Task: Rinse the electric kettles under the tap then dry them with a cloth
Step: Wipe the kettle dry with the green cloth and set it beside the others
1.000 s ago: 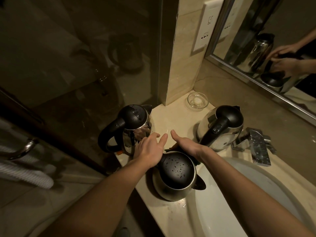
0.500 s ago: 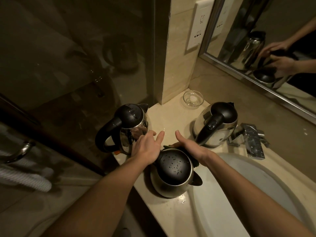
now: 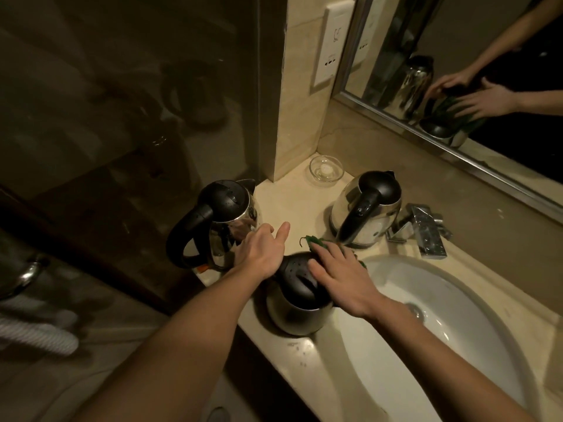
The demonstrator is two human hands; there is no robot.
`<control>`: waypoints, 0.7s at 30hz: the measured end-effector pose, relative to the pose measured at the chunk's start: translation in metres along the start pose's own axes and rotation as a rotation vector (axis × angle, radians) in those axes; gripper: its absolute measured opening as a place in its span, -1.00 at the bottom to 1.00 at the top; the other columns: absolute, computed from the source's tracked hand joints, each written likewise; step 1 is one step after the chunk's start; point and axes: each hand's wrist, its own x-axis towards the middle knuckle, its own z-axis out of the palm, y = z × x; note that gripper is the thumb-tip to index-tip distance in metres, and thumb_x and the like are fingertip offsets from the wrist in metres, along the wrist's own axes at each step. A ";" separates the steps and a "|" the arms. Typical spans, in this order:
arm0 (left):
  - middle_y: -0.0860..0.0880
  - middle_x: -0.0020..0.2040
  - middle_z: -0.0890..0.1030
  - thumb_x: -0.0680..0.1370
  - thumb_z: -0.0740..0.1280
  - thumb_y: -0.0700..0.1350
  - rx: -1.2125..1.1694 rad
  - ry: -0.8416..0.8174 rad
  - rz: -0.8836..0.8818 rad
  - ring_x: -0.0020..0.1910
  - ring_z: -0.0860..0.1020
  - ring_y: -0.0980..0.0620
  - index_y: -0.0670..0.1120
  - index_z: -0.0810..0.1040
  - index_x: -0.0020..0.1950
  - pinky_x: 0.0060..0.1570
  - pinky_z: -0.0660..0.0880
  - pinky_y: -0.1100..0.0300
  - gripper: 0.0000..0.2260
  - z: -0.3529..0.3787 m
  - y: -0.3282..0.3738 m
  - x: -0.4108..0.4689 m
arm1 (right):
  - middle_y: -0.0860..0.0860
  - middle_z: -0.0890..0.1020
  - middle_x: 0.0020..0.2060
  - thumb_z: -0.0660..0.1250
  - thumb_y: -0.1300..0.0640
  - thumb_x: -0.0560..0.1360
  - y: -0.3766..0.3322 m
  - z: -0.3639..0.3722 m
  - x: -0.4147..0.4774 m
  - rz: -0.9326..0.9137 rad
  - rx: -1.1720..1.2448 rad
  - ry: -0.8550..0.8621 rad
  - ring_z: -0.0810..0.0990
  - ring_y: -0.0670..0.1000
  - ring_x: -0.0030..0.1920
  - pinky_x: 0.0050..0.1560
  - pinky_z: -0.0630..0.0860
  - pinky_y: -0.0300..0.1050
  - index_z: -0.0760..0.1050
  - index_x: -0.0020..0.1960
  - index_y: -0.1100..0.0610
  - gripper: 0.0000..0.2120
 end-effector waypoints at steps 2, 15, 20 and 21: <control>-0.14 0.36 0.52 0.64 0.00 0.32 0.010 -0.005 0.012 0.34 0.47 -0.17 -0.03 0.44 0.45 0.28 0.36 -0.06 -0.42 0.000 -0.001 0.001 | -0.01 0.09 0.58 -0.29 -0.50 0.38 -0.010 0.002 -0.012 -0.037 -0.152 0.007 0.02 0.09 0.54 0.50 0.10 0.13 -0.04 0.61 -0.02 -0.07; -0.14 0.33 0.56 0.63 -0.06 0.34 0.033 -0.023 0.037 0.32 0.48 -0.20 -0.02 0.48 0.40 0.24 0.36 -0.05 -0.39 0.002 -0.004 0.006 | 0.24 0.21 0.53 -0.08 -0.47 0.53 -0.043 0.043 -0.061 -0.177 -0.514 0.048 0.16 0.39 0.49 0.24 0.38 0.45 0.28 0.51 0.21 -0.11; -0.14 0.34 0.55 0.63 -0.06 0.34 0.061 -0.034 0.055 0.34 0.47 -0.20 -0.02 0.48 0.40 0.27 0.36 -0.05 -0.39 0.002 -0.004 0.006 | 0.20 0.11 0.57 -0.09 -0.47 0.53 -0.042 0.040 -0.058 -0.184 -0.515 0.017 0.05 0.36 0.53 0.31 0.33 0.45 0.16 0.57 0.16 -0.12; -0.14 0.34 0.55 0.63 -0.07 0.34 0.063 -0.035 0.059 0.34 0.47 -0.20 -0.02 0.48 0.41 0.27 0.35 -0.06 -0.39 0.002 -0.003 0.006 | 0.19 0.00 0.59 -0.12 -0.48 0.52 -0.043 0.034 -0.054 -0.165 -0.504 0.006 -0.06 0.34 0.54 0.40 0.22 0.43 0.05 0.60 0.14 -0.12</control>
